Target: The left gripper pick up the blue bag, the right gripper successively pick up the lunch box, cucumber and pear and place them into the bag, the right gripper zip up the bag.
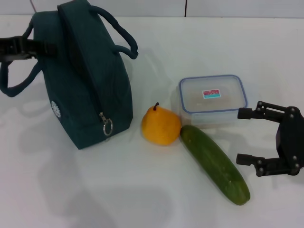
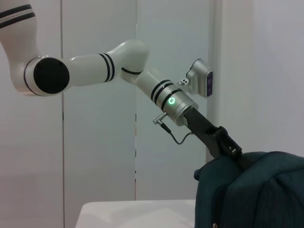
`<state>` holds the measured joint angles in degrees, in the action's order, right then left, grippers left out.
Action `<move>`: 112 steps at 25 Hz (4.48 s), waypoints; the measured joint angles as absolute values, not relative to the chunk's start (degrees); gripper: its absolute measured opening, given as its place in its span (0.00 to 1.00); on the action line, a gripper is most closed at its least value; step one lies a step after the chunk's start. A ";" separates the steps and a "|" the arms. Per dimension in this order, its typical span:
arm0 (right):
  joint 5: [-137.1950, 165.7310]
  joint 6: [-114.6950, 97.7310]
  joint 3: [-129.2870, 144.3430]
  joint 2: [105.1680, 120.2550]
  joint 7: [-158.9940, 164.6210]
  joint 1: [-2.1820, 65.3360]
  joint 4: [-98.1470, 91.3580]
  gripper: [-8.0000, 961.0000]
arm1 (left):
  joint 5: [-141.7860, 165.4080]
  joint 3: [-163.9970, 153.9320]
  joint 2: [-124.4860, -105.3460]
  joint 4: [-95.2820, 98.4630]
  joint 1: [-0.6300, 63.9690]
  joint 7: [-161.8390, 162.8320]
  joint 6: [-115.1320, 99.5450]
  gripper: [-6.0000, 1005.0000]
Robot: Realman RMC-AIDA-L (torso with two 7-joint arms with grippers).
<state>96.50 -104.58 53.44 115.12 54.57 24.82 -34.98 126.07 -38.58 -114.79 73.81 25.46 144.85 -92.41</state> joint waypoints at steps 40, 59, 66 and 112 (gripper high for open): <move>89.15 -72.89 44.05 115.01 80.17 30.31 -20.92 0.83 | 126.30 -40.71 -115.71 79.67 24.20 147.56 -108.03 0.05; 88.93 -67.12 44.21 115.61 81.35 33.68 -10.48 0.81 | 126.41 -40.78 -116.64 79.18 26.20 147.67 -107.75 0.05; 88.88 -66.84 44.26 115.86 81.73 34.28 -9.02 0.81 | 126.69 -40.78 -116.64 79.18 26.98 147.87 -107.64 0.05; 88.43 -76.14 43.85 115.49 91.63 33.02 -8.18 0.45 | 126.62 -41.31 -117.14 78.22 26.98 147.65 -107.58 0.05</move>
